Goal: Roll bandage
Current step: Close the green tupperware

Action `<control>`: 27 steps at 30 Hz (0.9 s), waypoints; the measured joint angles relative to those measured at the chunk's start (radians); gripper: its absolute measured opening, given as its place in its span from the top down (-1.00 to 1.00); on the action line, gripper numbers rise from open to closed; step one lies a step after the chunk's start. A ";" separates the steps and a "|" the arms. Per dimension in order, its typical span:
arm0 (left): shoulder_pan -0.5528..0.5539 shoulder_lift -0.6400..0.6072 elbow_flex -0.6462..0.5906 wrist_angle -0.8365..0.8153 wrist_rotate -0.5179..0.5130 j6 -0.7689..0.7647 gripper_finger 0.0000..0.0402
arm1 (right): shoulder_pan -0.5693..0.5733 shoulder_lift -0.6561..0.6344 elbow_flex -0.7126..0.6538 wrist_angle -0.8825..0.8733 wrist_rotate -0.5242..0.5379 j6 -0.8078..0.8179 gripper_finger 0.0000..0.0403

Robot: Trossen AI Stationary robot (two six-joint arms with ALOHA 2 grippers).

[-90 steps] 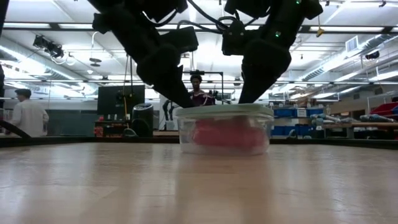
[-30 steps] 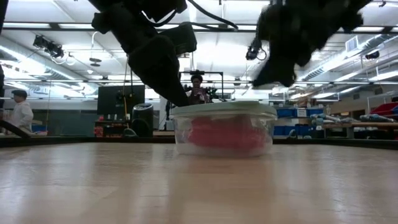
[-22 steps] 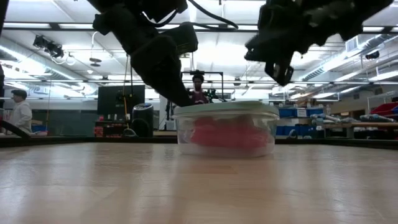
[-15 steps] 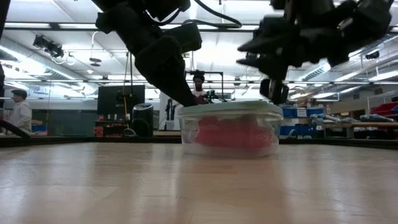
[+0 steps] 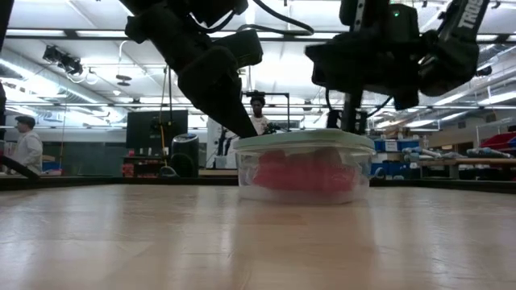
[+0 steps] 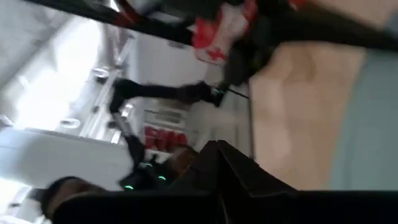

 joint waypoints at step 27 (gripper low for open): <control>0.003 -0.003 0.011 0.010 -0.026 0.002 0.12 | -0.009 0.039 -0.052 0.372 -0.205 0.234 1.00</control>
